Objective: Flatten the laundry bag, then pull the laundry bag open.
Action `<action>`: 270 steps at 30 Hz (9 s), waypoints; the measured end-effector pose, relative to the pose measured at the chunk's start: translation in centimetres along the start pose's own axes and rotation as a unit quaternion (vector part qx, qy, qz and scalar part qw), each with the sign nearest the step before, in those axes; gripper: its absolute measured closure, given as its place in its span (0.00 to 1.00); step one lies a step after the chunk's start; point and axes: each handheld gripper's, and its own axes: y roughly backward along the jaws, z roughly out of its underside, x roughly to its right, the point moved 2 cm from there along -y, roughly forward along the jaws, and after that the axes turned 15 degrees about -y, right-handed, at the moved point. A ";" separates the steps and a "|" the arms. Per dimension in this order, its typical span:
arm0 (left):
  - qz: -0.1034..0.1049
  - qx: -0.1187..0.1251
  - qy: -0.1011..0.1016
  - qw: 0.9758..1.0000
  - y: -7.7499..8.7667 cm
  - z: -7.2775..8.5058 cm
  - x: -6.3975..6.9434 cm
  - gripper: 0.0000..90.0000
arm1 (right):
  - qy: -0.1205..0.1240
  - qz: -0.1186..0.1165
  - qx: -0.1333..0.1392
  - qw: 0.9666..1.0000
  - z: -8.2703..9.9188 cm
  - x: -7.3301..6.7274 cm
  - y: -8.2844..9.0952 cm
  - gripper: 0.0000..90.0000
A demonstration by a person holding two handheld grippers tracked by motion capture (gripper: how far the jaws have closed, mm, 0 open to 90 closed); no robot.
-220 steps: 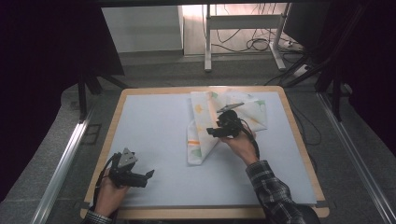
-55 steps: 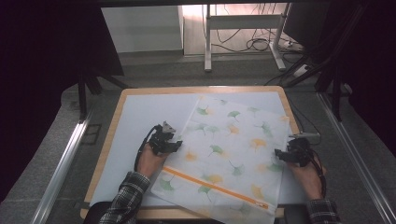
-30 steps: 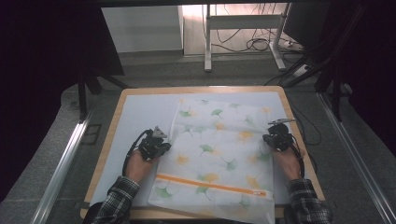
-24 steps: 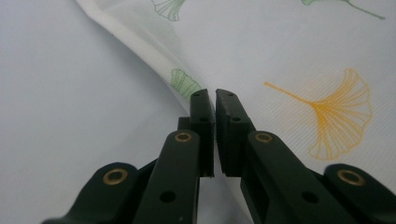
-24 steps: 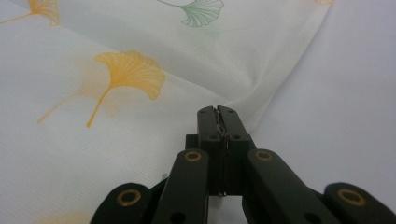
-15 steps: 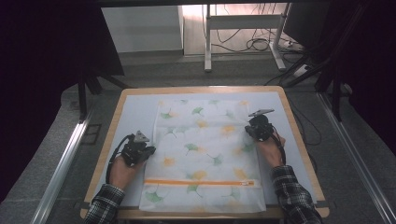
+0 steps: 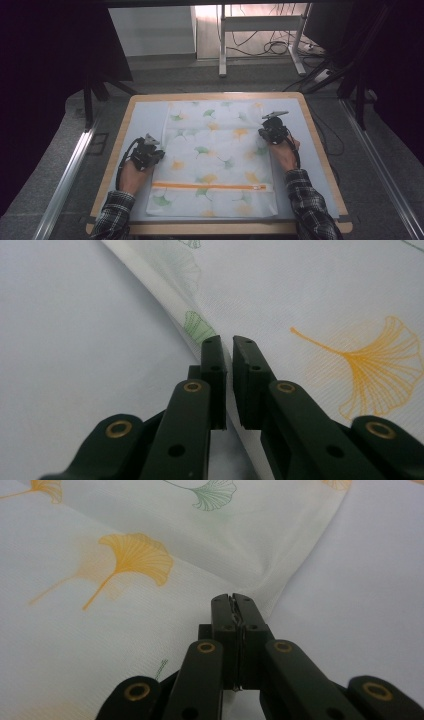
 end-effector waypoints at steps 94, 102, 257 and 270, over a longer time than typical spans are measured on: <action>0.041 0.133 -0.021 0.990 2.5 -1.9 3.4 0.03 | 0.099 -0.119 -0.061 0.986 10.8 -2.2 12.6 0.69; 0.051 0.116 -0.057 0.990 2.0 -2.6 4.8 0.02 | 0.136 -0.134 -0.081 0.978 12.8 -2.5 13.2 0.87; 0.249 0.100 -0.207 0.941 -4.5 -13.4 20.0 1.00 | 0.129 -0.157 -0.121 0.972 15.1 -3.0 12.9 1.00; 0.247 0.099 -0.203 0.942 -4.0 -12.7 19.4 1.00 | 0.129 -0.157 -0.121 0.972 15.1 -3.0 12.9 1.00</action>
